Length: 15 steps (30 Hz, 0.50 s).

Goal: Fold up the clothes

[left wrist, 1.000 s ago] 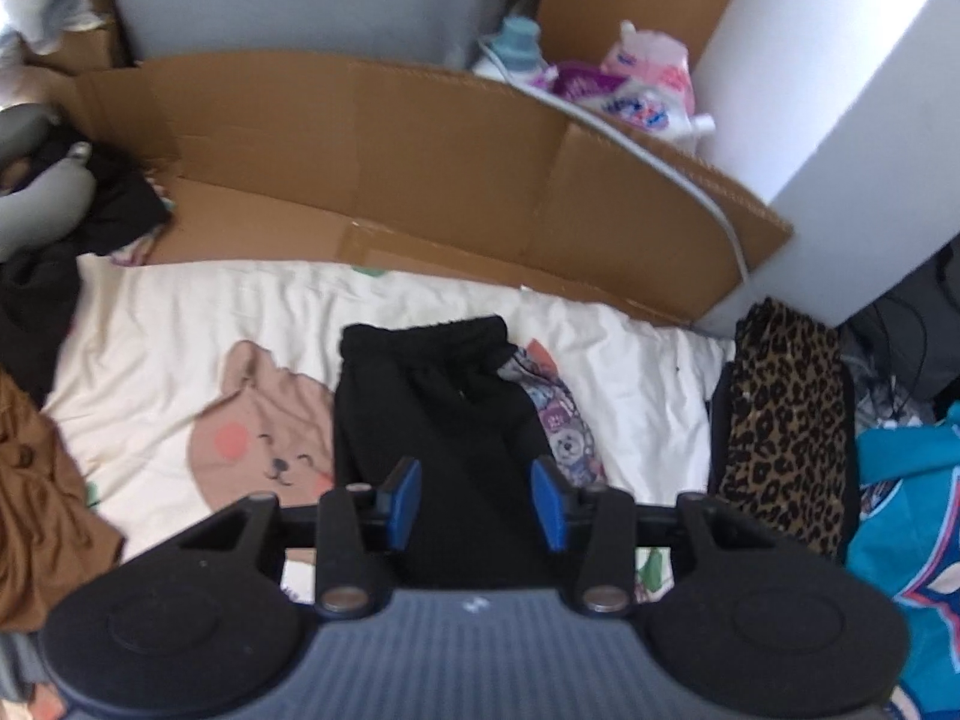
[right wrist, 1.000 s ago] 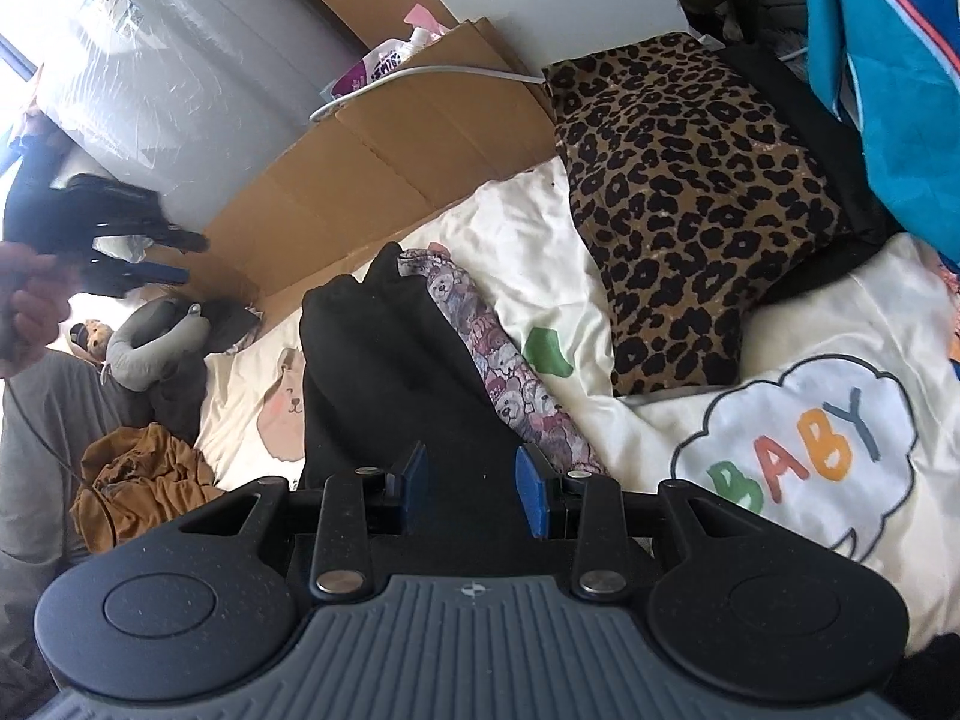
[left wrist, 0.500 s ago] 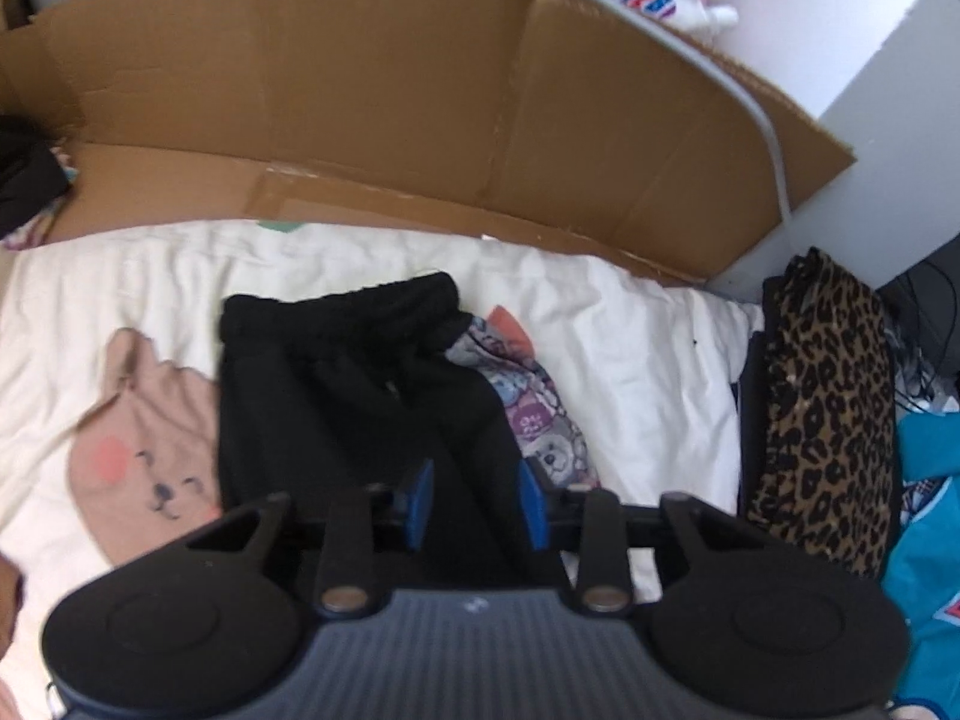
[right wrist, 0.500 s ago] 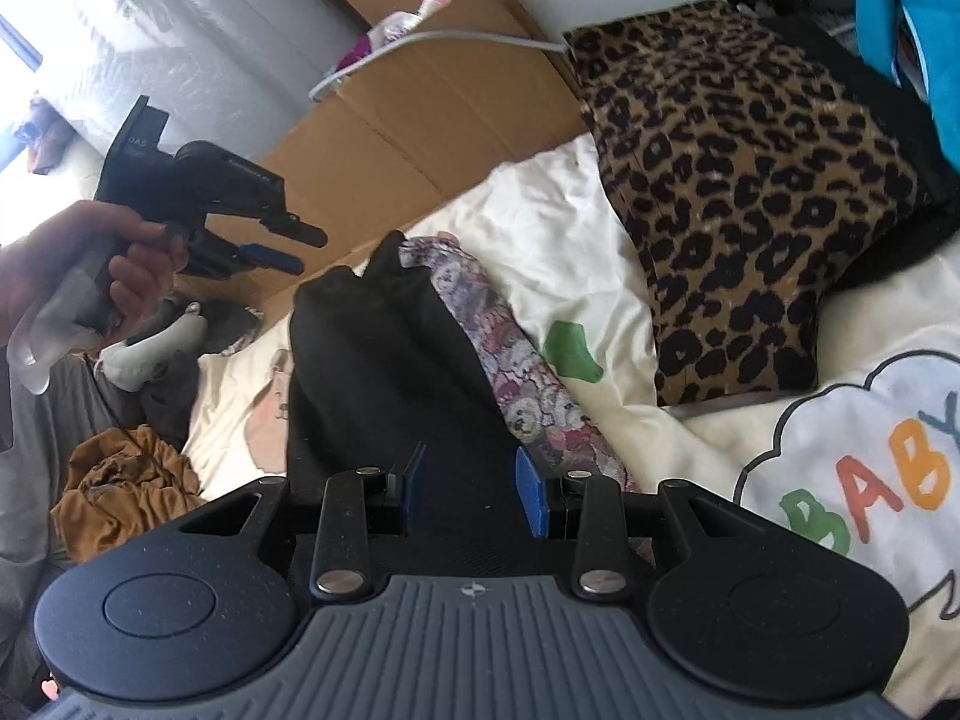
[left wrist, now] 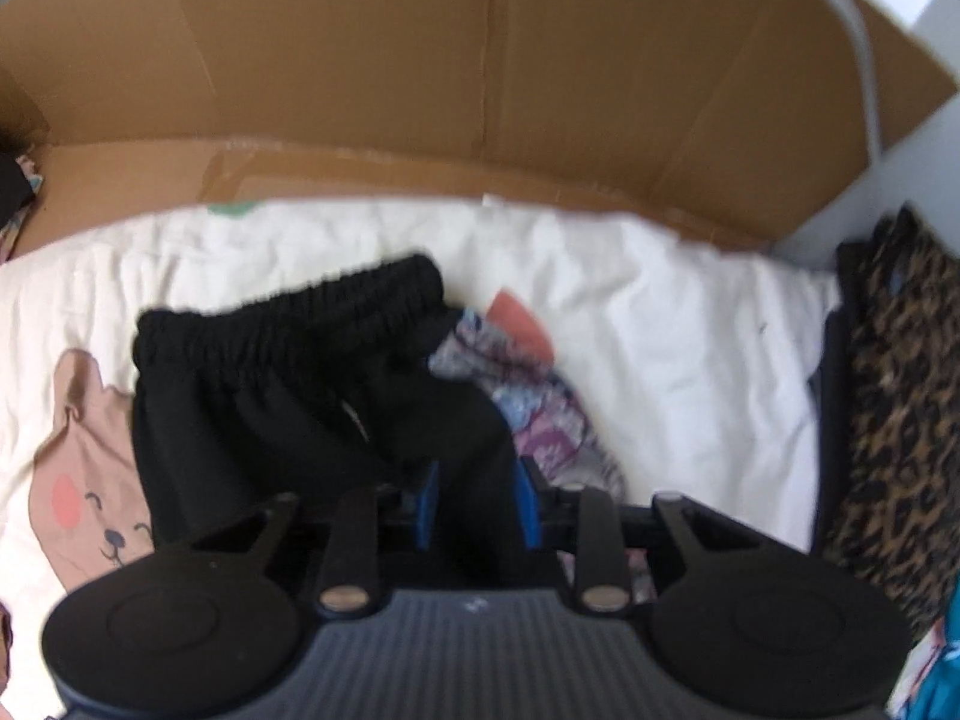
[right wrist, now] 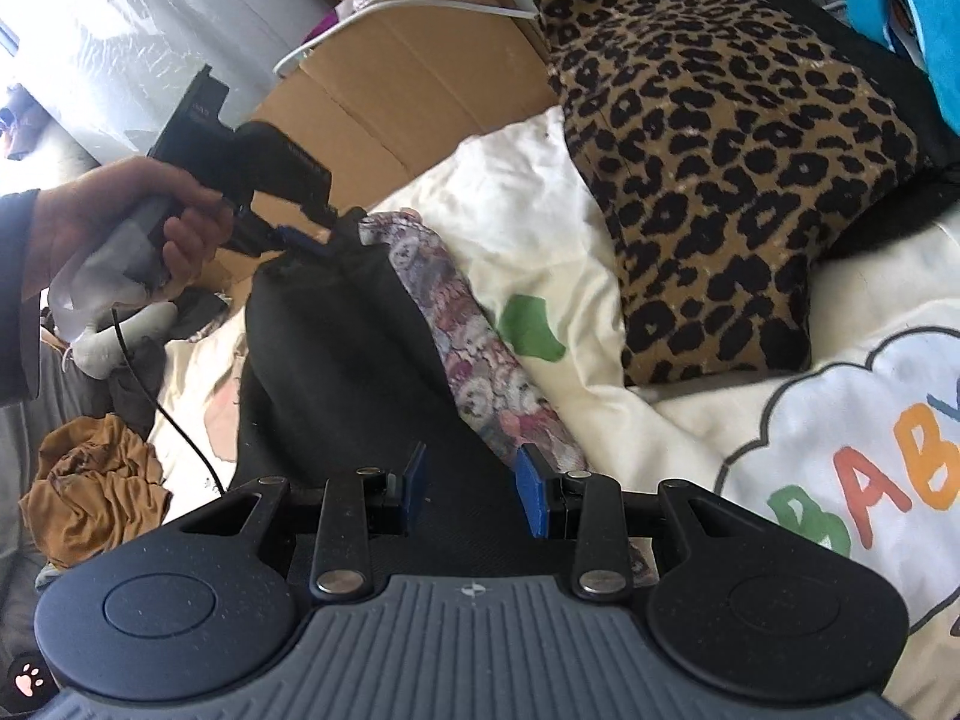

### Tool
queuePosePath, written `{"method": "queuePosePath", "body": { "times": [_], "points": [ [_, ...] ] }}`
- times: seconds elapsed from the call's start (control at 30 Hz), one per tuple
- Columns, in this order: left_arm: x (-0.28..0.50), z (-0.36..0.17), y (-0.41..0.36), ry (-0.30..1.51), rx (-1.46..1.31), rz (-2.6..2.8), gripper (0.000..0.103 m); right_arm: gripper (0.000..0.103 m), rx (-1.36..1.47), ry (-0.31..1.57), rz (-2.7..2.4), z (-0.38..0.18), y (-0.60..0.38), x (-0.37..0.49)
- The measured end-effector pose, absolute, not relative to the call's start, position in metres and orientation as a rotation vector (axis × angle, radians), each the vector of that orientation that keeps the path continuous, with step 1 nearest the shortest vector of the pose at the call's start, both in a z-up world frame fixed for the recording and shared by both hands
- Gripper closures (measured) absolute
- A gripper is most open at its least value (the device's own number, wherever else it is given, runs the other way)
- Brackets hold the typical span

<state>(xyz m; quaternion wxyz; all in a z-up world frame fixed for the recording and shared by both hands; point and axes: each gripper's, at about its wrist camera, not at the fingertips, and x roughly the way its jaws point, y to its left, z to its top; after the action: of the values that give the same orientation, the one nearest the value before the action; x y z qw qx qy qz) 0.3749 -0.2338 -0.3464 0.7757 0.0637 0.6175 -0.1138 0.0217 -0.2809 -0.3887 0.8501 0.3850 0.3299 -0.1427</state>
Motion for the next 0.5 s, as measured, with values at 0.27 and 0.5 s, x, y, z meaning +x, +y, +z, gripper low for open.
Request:
{"method": "queuePosePath", "body": {
  "times": [0.27, 0.5],
  "points": [
    [0.376, -0.369, -0.208, 1.392, 0.106, -0.163, 0.070, 0.068, 0.820, 0.728, -0.310, -0.403, -0.277, 0.021],
    [0.377, -0.378, -0.198, 1.407, 0.104, -0.108, 0.058, 0.068, 0.794, 0.733, -0.314, -0.405, -0.272, 0.025]
  ]
}}
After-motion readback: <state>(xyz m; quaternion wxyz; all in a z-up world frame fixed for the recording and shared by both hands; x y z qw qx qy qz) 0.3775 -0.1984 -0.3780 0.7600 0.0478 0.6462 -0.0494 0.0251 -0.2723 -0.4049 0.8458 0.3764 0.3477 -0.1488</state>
